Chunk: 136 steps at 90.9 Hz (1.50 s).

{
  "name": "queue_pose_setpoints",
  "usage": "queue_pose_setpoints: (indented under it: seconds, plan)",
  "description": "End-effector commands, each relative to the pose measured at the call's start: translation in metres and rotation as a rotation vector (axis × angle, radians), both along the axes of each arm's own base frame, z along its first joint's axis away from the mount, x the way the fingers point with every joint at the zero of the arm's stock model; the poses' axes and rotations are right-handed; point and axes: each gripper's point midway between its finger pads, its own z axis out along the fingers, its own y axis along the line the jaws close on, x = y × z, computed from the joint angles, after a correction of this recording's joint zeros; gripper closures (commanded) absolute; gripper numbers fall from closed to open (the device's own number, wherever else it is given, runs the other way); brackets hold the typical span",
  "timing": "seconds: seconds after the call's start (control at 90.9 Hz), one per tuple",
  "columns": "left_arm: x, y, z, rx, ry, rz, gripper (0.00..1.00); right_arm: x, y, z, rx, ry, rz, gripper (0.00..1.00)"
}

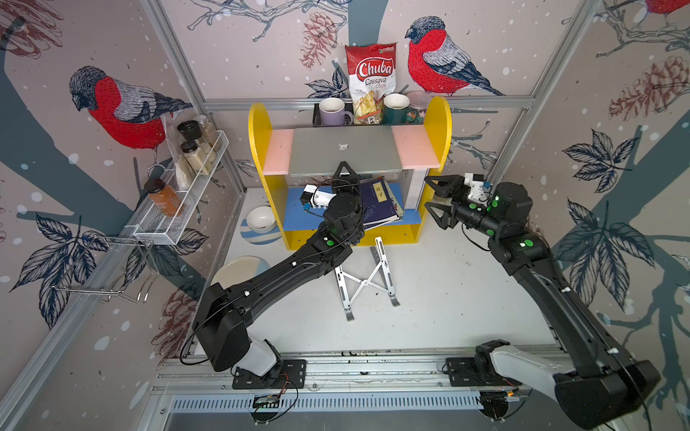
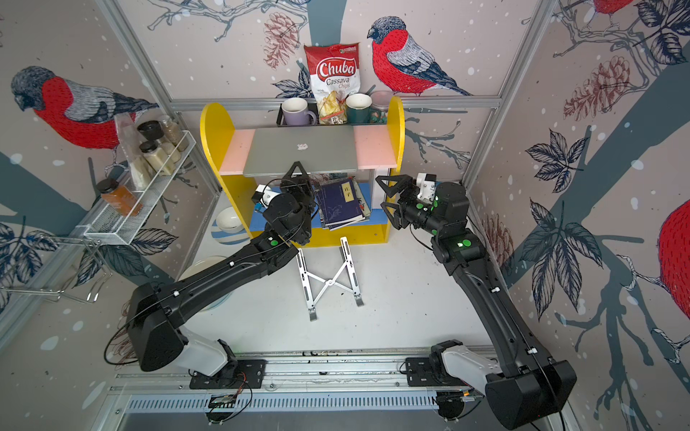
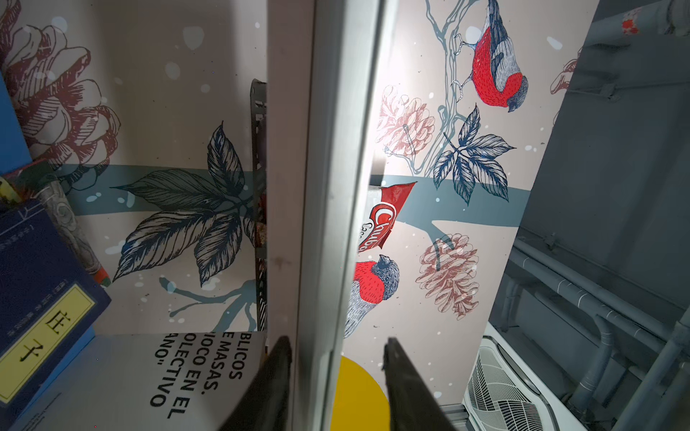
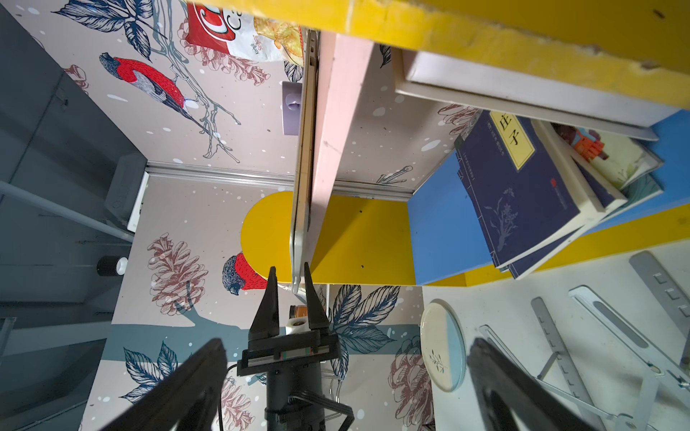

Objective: Close the laptop lid and set it aside
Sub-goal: Place the laptop on the shelf.

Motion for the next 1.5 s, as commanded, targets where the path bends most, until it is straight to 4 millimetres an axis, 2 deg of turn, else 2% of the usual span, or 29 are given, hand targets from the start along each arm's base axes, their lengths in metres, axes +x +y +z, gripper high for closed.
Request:
queue_pose_setpoints:
  seconds: [0.0,0.066,0.143,0.33,0.44,0.77,1.122,1.299,1.42,1.486]
  plan:
    - [-0.001,0.0,0.013,-0.039,-0.045,-0.016,0.53,-0.002,0.001,0.012,0.024,-0.044,0.011,0.0]
    - [-0.001,-0.001,0.014,-0.039,-0.048,-0.021,0.47,-0.003,0.0,0.012,0.023,-0.044,0.011,0.0]
    - [0.0,-0.003,0.015,-0.043,-0.056,-0.027,0.32,-0.003,0.001,0.011,0.023,-0.042,0.011,0.0]
    - [0.001,-0.007,0.013,-0.045,-0.066,-0.041,0.12,-0.003,0.001,0.012,0.026,-0.048,0.018,0.0]
    - [0.001,-0.008,0.013,-0.037,-0.072,-0.049,0.05,-0.003,-0.001,0.013,0.025,-0.049,0.015,0.0]
    - [-0.009,-0.004,0.005,-0.008,-0.064,-0.069,0.04,-0.001,-0.002,0.01,0.029,-0.049,0.016,0.0]
    - [-0.03,0.005,-0.039,0.041,-0.021,-0.057,0.04,0.003,-0.002,0.006,0.019,-0.051,0.017,0.0]
    - [-0.042,0.016,-0.032,0.062,-0.049,-0.06,0.04,0.005,0.001,-0.003,0.009,-0.036,0.026,0.0]
    - [-0.051,0.021,-0.037,0.065,-0.046,-0.071,0.04,0.007,0.001,-0.008,0.003,-0.031,0.026,0.0]
    - [-0.058,0.023,-0.049,0.085,-0.023,-0.082,0.04,0.008,0.001,-0.009,-0.013,-0.034,0.027,0.0]
